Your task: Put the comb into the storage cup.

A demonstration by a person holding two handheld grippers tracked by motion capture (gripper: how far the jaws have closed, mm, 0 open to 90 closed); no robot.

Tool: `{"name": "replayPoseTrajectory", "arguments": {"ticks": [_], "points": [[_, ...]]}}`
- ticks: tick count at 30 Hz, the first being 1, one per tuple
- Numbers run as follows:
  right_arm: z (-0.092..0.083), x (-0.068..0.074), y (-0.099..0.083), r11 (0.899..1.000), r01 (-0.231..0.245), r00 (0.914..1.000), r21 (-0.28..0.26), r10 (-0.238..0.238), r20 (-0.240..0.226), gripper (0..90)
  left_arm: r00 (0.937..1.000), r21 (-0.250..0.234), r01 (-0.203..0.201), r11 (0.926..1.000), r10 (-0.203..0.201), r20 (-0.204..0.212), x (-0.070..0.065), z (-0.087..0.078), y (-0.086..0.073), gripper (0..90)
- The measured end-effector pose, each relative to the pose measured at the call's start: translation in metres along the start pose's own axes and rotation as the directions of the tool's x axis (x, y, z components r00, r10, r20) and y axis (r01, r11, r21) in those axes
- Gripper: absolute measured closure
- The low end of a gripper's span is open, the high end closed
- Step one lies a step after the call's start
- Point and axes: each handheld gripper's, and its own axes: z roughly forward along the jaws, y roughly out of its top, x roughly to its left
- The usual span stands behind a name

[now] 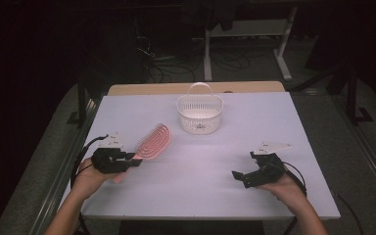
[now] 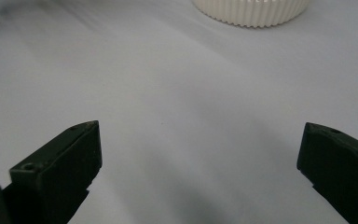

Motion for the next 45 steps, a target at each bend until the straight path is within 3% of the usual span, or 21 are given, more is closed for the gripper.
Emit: {"name": "replayPoseTrajectory", "arguments": {"ticks": [23,45], "points": [[-0.001,-0.001,0.000,1.000,-0.002,1.0000,-0.011,0.002,-0.001,0.0,0.9986,-0.112,-0.043,0.9928,0.046,0.026,-0.009,0.026,0.043,70.4],[-0.001,0.000,0.000,1.000,0.002,1.0000,-0.014,-0.002,-0.007,0.0,0.9928,-0.176,-0.077,0.9815,0.091,0.077,-0.023,0.059,0.079,70.4]]}}
